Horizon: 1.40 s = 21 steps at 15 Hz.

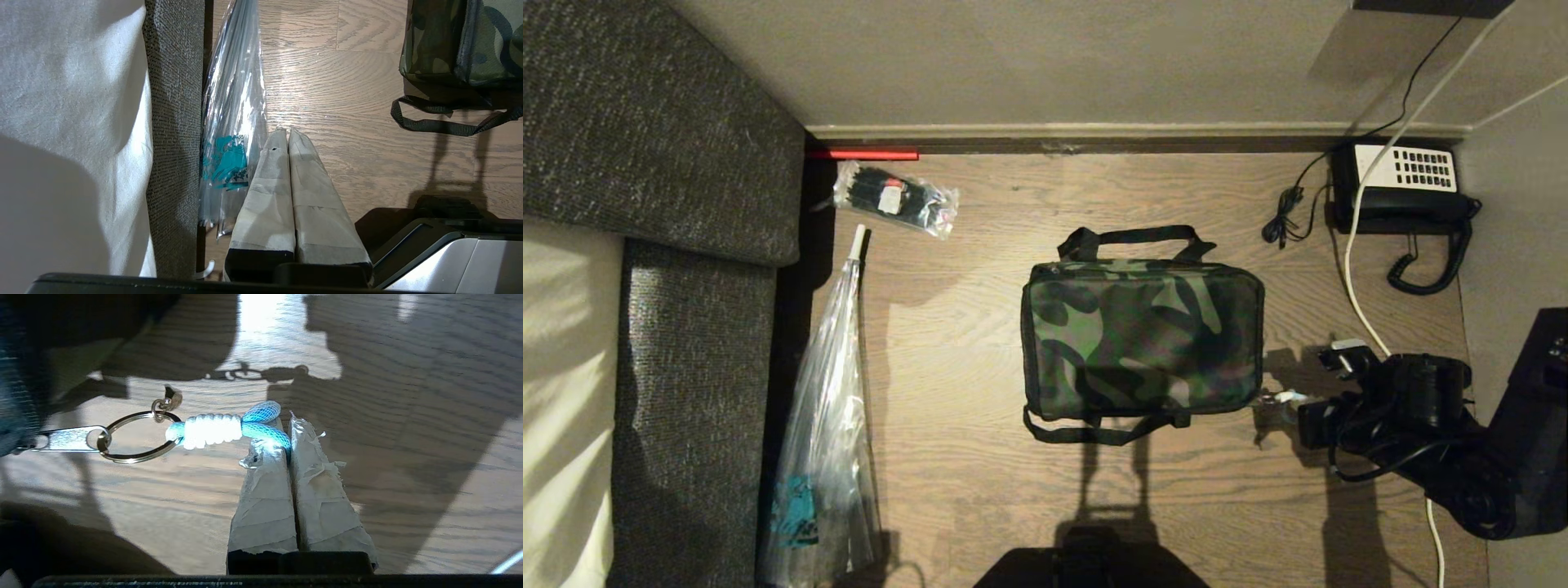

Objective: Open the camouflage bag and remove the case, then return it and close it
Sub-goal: Open the top of the storage box

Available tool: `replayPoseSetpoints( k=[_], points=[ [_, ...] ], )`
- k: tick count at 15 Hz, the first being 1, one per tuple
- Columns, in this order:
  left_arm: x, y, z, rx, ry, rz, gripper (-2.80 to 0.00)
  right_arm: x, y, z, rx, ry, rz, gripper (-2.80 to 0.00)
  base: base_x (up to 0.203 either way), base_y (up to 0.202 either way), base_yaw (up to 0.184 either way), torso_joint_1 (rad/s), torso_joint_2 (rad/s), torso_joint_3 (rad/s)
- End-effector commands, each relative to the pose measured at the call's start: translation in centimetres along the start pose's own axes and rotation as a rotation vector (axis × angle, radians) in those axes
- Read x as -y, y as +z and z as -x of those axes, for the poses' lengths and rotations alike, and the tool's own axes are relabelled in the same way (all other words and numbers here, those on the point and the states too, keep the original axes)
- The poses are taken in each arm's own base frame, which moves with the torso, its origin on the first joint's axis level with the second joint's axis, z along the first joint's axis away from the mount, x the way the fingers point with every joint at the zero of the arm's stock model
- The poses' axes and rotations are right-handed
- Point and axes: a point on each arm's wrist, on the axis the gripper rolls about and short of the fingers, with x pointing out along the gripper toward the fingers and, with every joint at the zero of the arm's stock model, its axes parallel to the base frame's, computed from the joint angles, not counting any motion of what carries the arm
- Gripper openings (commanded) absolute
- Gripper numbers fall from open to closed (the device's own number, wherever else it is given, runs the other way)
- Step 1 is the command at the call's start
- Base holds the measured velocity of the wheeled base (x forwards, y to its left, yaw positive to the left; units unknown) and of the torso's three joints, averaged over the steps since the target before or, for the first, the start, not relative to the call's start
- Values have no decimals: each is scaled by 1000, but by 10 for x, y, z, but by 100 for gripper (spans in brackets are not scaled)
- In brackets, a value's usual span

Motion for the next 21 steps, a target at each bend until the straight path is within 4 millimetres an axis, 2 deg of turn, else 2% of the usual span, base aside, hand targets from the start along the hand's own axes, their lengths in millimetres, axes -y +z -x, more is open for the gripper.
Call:
replayPoseSetpoints(
  k=[1, 5, 10, 16, 21],
  points=[
    [0, 0, 0, -3, 0, 0, -280, 5, 2, -1, 13, -13, -3, -280, 0, 0, 0, 0, 0, 0],
    [0, 0, 0, -3, 0, 0, -280, 8, 3, -1, 16, -23, -9, -280, 0, 0, 0, 0, 0, 0],
    [0, 0, 0, -3, 0, 0, -280, 10, 18, -1, 69, -27, -15, -280, 0, 0, 0, 0, 0, 0],
    [0, 0, 0, -3, 0, 0, -280, 10, 21, 3, 74, -23, -23, -280, 0, 0, 0, 0, 0, 0],
    [0, 0, 0, -3, 0, 0, -280, 10, 21, -3, 75, -23, -23, -280, 0, 0, 0, 0, 0, 0]
  ],
)
